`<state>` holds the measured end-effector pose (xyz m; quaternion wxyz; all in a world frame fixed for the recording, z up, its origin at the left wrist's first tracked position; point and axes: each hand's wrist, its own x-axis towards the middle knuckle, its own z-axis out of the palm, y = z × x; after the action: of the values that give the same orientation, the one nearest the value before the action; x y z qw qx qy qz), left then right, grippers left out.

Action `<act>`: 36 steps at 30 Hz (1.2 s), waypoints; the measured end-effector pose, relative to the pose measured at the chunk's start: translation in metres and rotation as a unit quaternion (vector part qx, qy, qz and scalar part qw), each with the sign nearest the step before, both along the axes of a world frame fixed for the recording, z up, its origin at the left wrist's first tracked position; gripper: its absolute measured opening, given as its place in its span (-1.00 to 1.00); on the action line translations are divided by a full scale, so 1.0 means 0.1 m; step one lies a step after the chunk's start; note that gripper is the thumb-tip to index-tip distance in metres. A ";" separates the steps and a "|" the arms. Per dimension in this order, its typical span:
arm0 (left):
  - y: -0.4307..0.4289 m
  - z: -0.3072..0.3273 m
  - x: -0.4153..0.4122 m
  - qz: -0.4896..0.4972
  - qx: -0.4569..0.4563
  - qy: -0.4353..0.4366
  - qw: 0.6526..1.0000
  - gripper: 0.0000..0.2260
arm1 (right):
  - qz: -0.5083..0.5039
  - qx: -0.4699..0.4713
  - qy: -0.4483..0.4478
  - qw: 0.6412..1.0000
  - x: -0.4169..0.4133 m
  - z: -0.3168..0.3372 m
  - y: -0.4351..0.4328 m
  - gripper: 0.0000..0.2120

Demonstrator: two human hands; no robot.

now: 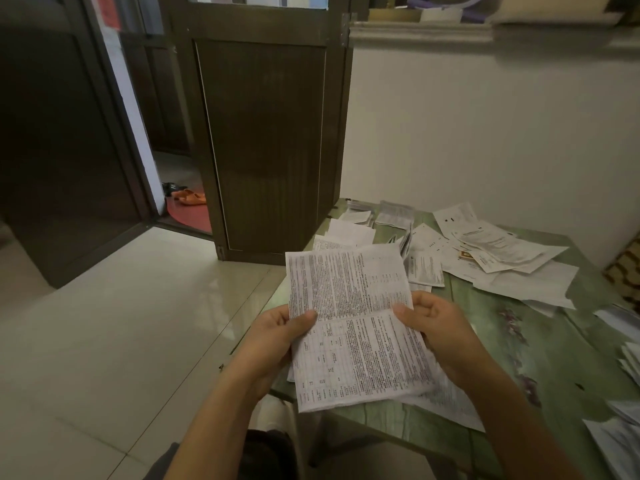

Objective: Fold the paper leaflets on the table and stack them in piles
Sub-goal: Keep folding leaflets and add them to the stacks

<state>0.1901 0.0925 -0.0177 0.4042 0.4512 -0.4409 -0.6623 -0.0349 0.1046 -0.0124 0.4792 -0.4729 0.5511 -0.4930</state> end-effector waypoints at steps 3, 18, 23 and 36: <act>-0.02 -0.01 0.00 0.007 -0.030 -0.036 0.999 -0.90 | 0.069 0.029 -0.038 0.997 -0.07 -0.04 -0.09 -0.71; -0.05 0.02 -0.07 0.013 -0.007 -0.057 0.998 -0.82 | 0.122 0.049 -0.063 0.989 -0.17 -0.24 -0.20 -0.76; -0.05 0.10 -0.03 0.042 0.001 -0.052 0.998 -0.69 | 0.158 0.063 -0.119 0.978 -0.23 -0.19 -0.18 -0.72; -0.08 0.09 -0.11 -0.062 0.033 -0.095 0.993 -0.81 | 0.343 0.117 0.160 0.918 0.10 0.06 -0.21 -0.90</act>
<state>0.1794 0.0841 -0.0085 0.3031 0.4970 -0.4827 -0.6543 -0.0246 0.0840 -0.0067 0.5760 -0.6460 0.4786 -0.1479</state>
